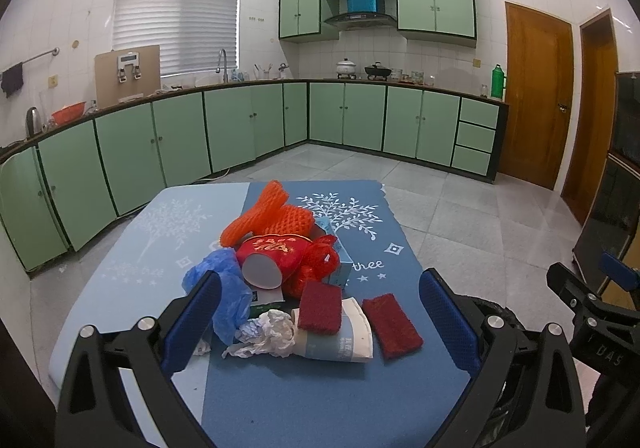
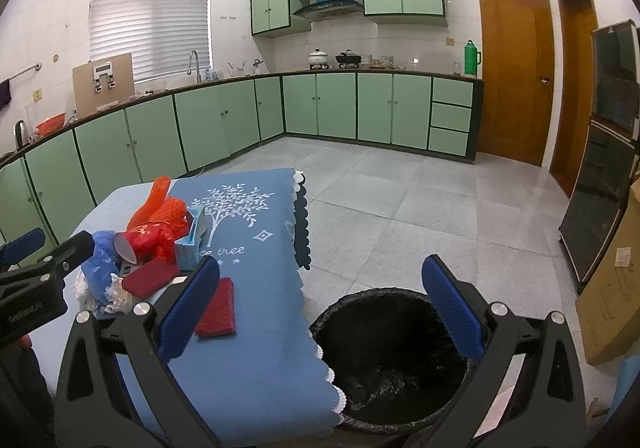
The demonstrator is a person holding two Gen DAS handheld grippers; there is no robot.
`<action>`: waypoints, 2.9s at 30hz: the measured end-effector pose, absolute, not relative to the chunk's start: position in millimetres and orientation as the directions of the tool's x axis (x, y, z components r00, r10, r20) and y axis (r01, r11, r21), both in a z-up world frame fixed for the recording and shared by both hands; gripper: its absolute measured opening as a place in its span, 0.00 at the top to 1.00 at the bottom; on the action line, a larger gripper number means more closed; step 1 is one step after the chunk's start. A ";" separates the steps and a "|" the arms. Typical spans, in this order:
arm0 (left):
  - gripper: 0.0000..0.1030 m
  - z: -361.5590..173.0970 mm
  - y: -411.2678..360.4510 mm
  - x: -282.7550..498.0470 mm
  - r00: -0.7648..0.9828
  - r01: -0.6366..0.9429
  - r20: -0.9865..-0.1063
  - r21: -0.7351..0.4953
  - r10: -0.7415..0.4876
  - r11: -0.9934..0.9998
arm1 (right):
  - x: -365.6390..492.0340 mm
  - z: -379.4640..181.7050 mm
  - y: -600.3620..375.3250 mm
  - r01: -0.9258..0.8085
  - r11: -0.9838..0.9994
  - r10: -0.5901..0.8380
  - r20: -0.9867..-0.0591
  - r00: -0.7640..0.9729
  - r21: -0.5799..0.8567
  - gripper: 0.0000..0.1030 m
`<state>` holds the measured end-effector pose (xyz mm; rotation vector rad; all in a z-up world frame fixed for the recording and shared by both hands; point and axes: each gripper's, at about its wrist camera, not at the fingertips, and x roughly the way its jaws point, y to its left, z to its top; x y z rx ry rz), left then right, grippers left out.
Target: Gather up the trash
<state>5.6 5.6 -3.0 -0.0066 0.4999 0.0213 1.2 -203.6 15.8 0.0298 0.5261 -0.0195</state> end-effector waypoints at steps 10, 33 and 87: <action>0.06 -11.1 41.1 14.3 0.865 -0.083 -0.497 -0.010 0.067 0.997 | 16.5 4.3 -194.2 -0.004 1.000 0.018 -0.526 0.851 0.029 0.05; 0.06 -69.9 76.2 25.6 0.806 -0.134 -0.579 0.020 0.121 0.991 | 67.1 -89.6 -130.7 -0.194 0.978 0.195 -0.684 0.703 0.079 0.29; 0.44 -93.2 1.1 74.2 0.791 0.047 -0.611 0.079 0.011 0.996 | 71.7 -84.9 -173.3 -0.226 0.960 0.280 -0.645 0.711 0.168 0.88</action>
